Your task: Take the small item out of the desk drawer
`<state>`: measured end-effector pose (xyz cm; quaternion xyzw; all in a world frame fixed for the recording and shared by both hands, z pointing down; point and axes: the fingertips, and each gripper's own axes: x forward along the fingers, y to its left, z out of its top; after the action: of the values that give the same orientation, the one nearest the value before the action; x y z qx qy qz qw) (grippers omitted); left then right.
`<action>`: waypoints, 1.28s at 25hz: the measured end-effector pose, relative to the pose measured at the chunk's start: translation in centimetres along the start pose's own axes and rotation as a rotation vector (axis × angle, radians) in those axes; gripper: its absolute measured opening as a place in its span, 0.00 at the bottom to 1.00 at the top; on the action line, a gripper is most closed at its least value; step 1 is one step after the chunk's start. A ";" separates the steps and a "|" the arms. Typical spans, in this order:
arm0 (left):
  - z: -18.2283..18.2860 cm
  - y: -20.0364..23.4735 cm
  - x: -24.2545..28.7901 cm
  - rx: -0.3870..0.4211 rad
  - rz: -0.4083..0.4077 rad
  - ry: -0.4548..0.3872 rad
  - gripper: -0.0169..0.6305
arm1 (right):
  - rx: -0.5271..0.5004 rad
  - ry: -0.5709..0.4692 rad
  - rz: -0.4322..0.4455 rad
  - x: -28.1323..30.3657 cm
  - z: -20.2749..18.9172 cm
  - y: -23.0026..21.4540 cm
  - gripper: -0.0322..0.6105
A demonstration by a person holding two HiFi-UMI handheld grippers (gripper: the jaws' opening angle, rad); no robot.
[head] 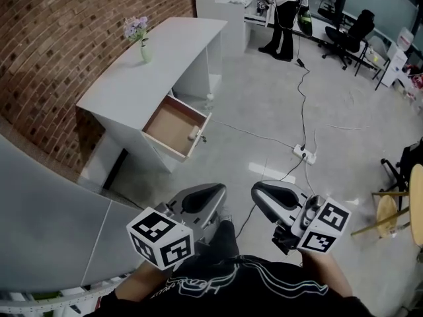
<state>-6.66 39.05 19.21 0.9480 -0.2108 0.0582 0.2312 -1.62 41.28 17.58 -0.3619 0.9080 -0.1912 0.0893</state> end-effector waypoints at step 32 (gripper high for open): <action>6.2 42.7 19.0 0.034 0.347 0.183 0.07 | 0.106 0.261 -0.002 25.1 3.8 -35.0 0.14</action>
<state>-7.62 -5.28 35.31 0.8921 -0.3480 0.1865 0.2196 3.19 -0.41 27.92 -0.3297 0.9002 -0.2844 -0.0106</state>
